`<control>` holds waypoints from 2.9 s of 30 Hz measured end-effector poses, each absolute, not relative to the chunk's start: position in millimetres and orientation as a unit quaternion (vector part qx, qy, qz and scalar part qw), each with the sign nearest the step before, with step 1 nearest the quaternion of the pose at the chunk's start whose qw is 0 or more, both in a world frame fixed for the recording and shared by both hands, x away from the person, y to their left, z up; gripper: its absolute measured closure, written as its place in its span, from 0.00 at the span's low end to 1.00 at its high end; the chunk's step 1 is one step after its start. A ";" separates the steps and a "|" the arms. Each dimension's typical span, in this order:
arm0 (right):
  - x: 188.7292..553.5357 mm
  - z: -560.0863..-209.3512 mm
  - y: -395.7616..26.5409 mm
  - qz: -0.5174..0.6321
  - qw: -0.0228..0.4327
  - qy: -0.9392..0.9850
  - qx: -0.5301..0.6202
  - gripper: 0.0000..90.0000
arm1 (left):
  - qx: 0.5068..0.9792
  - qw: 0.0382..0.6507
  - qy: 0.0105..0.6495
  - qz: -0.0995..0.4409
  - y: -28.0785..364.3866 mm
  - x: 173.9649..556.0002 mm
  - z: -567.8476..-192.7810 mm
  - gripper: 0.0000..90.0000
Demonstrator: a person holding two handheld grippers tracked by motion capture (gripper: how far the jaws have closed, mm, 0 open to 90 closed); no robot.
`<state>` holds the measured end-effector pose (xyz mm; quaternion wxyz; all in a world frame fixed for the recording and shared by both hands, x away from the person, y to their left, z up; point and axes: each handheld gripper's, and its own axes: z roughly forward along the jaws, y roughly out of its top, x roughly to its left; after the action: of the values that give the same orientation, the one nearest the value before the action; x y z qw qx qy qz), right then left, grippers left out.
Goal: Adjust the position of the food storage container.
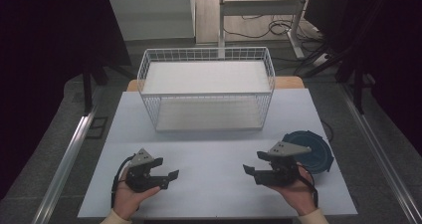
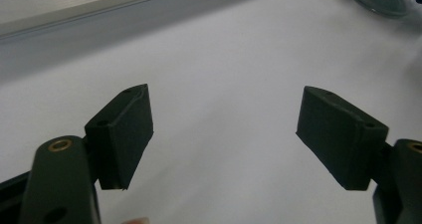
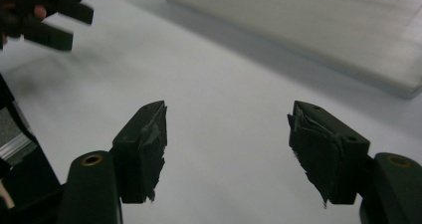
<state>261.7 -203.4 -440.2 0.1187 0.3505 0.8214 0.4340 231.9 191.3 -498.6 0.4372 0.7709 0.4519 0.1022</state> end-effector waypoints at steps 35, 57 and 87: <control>298.3 -394.6 -308.3 0.368 0.208 0.787 0.449 0.77 | 0.773 0.423 0.460 0.108 193.9 231.4 -502.6 0.24; 323.2 -409.4 -371.1 0.305 0.231 0.763 0.521 1.00 | 0.775 0.421 0.460 0.107 194.8 232.7 -503.7 0.24; 360.5 -447.9 -385.8 0.212 0.219 0.785 0.540 1.00 | 0.776 0.416 0.464 0.097 192.9 235.2 -507.0 0.24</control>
<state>360.5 -385.8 -447.9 0.2193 0.5397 0.7847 0.2118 235.2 192.9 -507.0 0.4160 0.7761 0.4639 0.0972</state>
